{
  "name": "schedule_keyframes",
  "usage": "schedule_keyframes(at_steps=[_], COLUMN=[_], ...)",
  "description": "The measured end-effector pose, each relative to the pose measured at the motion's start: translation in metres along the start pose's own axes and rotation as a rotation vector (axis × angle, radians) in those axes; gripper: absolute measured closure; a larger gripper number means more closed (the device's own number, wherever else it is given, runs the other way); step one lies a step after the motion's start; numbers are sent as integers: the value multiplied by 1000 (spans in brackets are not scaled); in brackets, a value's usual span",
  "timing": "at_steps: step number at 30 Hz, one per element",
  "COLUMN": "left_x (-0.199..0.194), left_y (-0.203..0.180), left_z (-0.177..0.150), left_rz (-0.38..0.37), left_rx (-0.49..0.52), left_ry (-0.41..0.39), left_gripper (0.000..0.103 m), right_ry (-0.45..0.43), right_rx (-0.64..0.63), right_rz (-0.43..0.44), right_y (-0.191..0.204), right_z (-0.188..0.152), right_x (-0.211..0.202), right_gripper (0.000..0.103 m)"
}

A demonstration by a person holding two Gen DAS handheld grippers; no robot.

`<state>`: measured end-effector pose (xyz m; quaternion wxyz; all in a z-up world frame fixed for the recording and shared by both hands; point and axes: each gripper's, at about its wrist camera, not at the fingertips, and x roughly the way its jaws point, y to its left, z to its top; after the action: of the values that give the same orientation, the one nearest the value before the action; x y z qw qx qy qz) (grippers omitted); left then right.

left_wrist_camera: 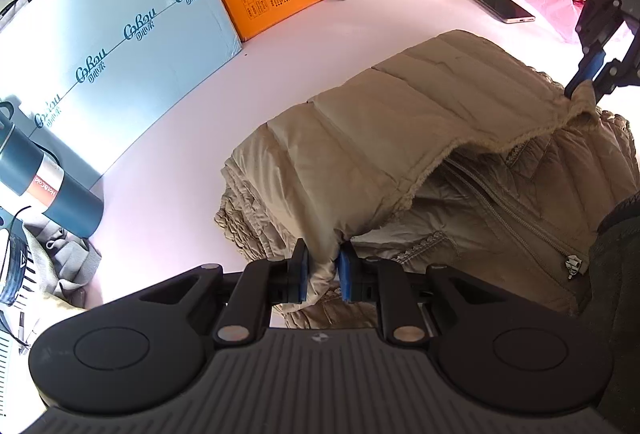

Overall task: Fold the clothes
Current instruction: 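Hold the folded shoulders with both grippers and press them onto the hem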

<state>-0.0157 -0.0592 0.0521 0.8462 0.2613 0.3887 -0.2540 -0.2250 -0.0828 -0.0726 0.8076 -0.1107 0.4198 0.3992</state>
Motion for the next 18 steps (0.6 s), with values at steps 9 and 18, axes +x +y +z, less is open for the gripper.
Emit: schedule_keyframes(at_steps=[9,18], left_x=[0,-18], left_y=[-2,2], left_z=[4,6], left_rz=[8,5], left_rx=[6,-3], left_ry=[3,-41], left_gripper=[90,90], right_ry=[-24,-40], right_rx=[-27,-34], right_rz=[-2,9], right_y=[5,6], right_z=[9,13], right_x=[-12,-17], right_gripper=[91,91])
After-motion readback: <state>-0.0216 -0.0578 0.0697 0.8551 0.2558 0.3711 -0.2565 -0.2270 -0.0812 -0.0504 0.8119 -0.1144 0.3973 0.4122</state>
